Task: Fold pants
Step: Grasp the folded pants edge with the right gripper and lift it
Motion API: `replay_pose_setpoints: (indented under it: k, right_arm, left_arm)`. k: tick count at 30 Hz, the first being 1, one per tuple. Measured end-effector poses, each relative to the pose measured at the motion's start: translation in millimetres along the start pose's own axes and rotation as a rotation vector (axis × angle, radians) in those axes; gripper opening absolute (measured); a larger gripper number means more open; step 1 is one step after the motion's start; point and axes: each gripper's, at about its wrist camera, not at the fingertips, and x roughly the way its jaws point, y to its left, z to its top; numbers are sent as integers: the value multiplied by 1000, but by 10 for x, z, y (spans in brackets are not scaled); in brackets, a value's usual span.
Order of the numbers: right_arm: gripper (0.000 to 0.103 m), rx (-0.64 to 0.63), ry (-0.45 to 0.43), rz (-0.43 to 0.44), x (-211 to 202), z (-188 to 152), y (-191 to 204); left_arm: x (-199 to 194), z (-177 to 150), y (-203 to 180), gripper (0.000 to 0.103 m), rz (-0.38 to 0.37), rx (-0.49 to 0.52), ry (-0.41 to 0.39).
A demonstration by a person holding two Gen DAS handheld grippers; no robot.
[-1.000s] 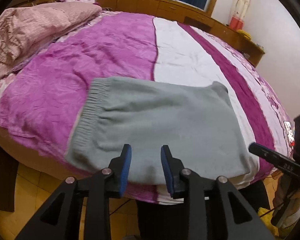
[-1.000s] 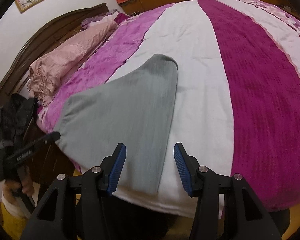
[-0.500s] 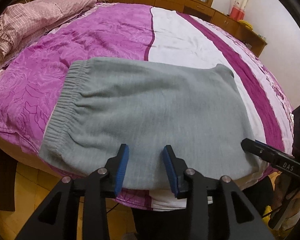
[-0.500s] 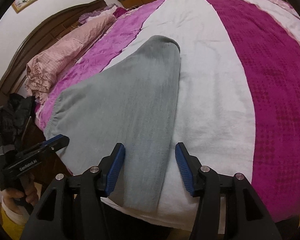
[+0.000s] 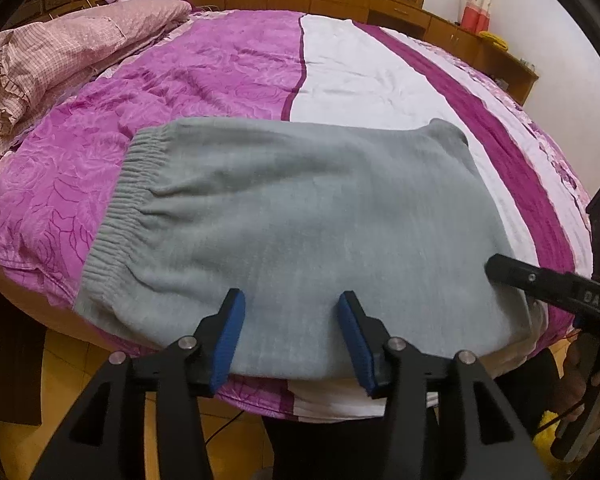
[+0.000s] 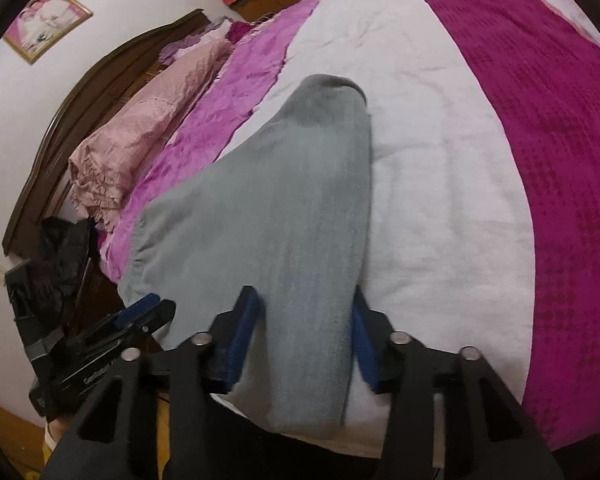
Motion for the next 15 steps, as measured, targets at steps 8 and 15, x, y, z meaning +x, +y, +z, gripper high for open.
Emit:
replay_pose_setpoints:
  k: [8, 15]
  right_arm:
    - [14, -27, -21, 20, -72, 66, 120]
    - [11, -125, -62, 20, -258, 106, 385]
  left_arm:
    - [9, 7, -46, 53, 16, 19, 15]
    - [-62, 68, 22, 53, -6, -6, 46]
